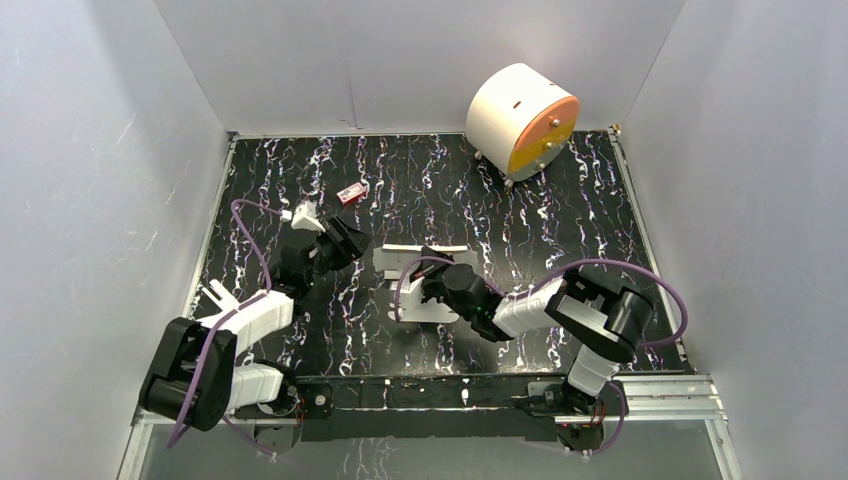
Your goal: Fold the paper box
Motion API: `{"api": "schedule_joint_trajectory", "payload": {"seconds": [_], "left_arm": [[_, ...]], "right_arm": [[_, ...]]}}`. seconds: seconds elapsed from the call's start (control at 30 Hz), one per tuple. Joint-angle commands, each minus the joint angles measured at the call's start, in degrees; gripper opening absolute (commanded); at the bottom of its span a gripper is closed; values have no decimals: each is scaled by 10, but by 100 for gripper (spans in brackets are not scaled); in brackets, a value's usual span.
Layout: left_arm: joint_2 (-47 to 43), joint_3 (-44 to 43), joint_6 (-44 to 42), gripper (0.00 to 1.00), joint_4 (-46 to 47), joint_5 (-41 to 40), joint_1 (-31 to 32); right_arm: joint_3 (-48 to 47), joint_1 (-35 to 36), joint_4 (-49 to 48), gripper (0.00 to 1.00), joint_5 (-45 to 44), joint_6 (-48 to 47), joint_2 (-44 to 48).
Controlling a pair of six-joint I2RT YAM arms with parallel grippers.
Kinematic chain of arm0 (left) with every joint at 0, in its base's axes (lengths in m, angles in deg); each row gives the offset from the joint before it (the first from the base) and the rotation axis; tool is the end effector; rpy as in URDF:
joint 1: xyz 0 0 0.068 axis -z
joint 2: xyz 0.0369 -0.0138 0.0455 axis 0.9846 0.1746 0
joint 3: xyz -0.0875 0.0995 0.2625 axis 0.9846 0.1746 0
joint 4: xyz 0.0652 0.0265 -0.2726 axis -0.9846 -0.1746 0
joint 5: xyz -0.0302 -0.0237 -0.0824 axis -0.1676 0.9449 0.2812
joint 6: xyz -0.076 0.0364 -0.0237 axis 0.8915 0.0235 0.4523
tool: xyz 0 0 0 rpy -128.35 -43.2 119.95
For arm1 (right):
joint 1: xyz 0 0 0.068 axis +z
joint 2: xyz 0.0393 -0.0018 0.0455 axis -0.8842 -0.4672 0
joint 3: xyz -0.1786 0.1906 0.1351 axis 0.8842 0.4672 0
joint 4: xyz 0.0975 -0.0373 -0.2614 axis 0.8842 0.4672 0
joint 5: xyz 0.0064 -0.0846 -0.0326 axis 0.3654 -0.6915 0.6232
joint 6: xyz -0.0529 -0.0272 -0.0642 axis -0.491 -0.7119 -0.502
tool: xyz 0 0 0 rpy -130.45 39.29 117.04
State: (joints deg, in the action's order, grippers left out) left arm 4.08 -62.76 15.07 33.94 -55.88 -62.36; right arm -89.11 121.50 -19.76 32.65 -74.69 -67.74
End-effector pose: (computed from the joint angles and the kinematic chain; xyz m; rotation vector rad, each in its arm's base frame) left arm 0.2815 -0.0977 0.1933 -0.4038 1.8576 -0.8792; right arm 0.2053 0.3009 0.1565 -1.5160 0.9019 -0.4484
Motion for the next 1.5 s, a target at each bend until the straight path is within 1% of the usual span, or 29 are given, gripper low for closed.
{"api": "schedule_joint_trajectory", "payload": {"seconds": [0.0,0.2,0.33,0.6,0.87,1.0,1.17,1.47], "left_arm": [[2,15,-59,68,73,7,3],[24,12,-93,69,97,41,13],[53,4,-100,70,97,57,14],[83,-9,-112,70,97,78,14],[87,-13,-124,70,97,99,24],[90,-12,-127,70,84,67,25],[97,-18,-129,67,55,21,25],[113,-37,-121,66,0,-42,23]], "right_arm": [[8,-2,-44,0,7,-4,15],[6,-1,-44,0,11,-5,6],[6,0,-44,0,11,-7,1],[5,-1,-32,0,14,-7,1],[6,0,-34,0,14,-7,1],[13,0,-40,0,20,1,5],[22,0,-40,0,30,15,14],[28,0,-16,0,45,35,38]]}}
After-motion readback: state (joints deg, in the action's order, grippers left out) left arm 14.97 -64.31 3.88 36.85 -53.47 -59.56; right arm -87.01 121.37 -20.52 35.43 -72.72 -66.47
